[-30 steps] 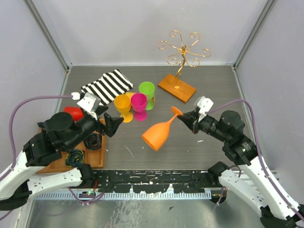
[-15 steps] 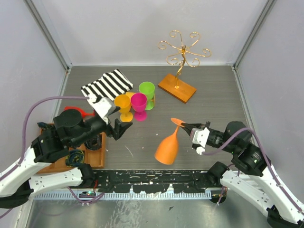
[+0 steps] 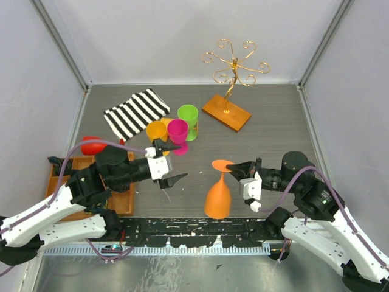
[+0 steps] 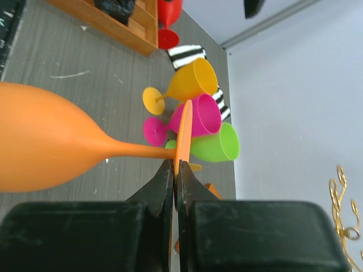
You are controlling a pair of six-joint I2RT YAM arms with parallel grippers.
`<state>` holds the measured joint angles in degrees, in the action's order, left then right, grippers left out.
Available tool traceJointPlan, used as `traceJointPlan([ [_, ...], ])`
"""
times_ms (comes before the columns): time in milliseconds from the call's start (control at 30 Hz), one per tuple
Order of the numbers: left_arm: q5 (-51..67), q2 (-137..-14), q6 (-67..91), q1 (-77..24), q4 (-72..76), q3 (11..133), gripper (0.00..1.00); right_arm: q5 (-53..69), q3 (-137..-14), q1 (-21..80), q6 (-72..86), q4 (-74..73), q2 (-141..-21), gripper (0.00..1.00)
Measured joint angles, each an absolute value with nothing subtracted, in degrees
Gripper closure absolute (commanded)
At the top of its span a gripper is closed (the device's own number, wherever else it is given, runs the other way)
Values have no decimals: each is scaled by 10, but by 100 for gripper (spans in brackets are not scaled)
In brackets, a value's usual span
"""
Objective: Place the wine glass upside down on the wine glass rack
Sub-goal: Adjust the wine glass.
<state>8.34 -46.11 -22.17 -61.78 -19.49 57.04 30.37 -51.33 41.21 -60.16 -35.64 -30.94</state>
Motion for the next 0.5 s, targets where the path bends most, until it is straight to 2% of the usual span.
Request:
traceJointPlan([
  [233,155,-455,-339,-618,-139,544,32,379,-524,412,-623,-356,-347,100],
  [400,188,-488,-392,-618,-121,547,37,398,-525,413,-638,-349,-368,100],
  [500,200,-516,-415,-618,-123,558,44,401,-525,413,-639,-336,-377,100],
])
